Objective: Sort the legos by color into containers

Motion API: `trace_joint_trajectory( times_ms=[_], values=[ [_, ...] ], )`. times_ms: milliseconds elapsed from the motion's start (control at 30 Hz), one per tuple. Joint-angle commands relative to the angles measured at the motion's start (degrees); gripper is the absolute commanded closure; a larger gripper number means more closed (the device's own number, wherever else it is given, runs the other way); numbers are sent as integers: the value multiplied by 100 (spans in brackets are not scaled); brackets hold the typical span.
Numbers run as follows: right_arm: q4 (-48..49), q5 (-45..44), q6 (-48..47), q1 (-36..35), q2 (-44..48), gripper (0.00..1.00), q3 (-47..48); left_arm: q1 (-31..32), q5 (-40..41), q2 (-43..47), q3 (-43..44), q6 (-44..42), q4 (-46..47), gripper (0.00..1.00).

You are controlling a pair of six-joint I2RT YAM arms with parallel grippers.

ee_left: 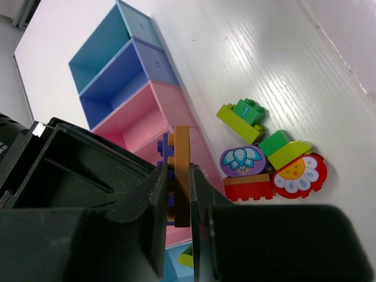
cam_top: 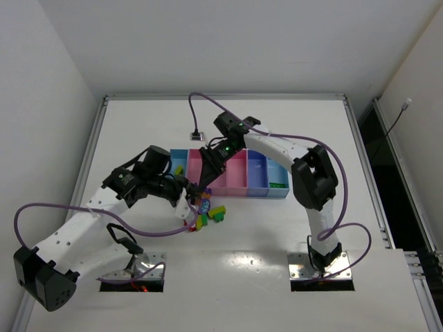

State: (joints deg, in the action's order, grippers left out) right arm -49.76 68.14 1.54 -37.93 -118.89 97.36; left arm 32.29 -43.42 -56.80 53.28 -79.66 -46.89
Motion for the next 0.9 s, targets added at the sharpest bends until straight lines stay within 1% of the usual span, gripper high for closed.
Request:
trace_joint_trajectory(
  times_ms=[0, 33, 67, 167, 233, 433, 500, 667, 733, 867],
  values=[
    [71, 384, -13, -4, 138, 100, 125, 75, 35, 46, -71, 3, 276, 87],
    [71, 384, 39, -4, 138, 100, 125, 75, 96, 46, -72, 3, 277, 89],
    [71, 384, 39, -4, 138, 100, 125, 75, 97, 98, -124, 3, 277, 94],
    [124, 437, 39, -4, 85, 100, 178, 75, 44, 159, -177, 3, 277, 99],
    [124, 437, 39, -4, 85, 100, 178, 75, -35, 213, -177, -260, 146, 100],
    [124, 490, 39, 102, 85, 100, 64, 75, -289, 265, -168, -428, -381, 100],
    [124, 543, 39, 102, 138, 100, 11, 137, -342, 265, -107, -602, -670, 100],
    [177, 543, 39, 155, 138, 100, 11, 198, -343, 265, 7, -788, -1111, 100],
    [177, 543, 39, 155, 138, 100, 11, 251, -395, 204, 60, -788, -1303, 100],
    [177, 543, 39, 207, 138, 100, 11, 251, -395, 2, 192, -1104, -1779, 100]
  ],
)
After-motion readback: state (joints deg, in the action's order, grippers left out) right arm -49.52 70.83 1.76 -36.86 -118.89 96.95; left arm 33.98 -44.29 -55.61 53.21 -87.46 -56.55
